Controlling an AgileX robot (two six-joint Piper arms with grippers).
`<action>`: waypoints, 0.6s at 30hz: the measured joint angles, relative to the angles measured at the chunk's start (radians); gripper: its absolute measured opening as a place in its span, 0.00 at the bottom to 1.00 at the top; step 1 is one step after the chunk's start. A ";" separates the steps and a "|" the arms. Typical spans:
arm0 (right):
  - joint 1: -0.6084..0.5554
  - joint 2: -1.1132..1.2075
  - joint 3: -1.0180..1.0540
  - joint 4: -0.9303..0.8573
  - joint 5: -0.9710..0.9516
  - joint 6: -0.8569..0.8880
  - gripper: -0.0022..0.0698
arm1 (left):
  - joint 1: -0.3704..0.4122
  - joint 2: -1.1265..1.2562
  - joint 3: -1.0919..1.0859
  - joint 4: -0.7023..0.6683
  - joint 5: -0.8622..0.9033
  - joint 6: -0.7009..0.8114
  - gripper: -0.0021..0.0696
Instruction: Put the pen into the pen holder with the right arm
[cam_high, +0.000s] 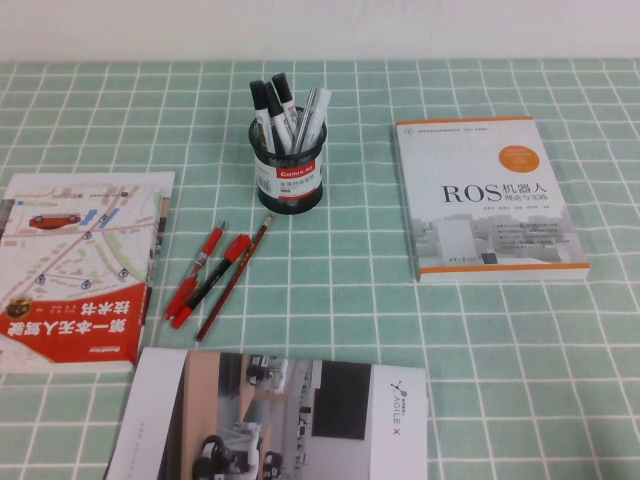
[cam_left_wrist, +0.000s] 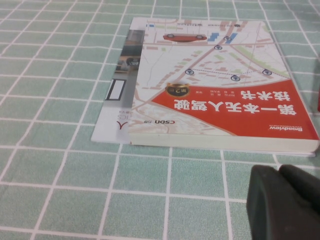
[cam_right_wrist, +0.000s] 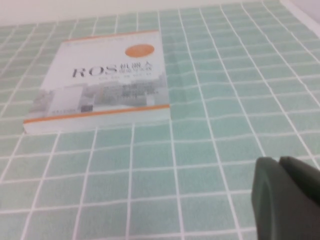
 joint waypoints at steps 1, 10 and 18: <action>0.000 -0.002 0.000 0.000 0.010 0.000 0.00 | 0.000 0.000 0.000 0.000 0.000 0.000 0.02; 0.000 -0.002 0.005 0.004 0.018 0.000 0.00 | 0.000 0.000 0.000 0.000 0.000 0.000 0.02; -0.004 -0.002 0.039 0.218 -0.003 -0.293 0.00 | 0.000 0.000 0.000 0.000 0.000 0.000 0.02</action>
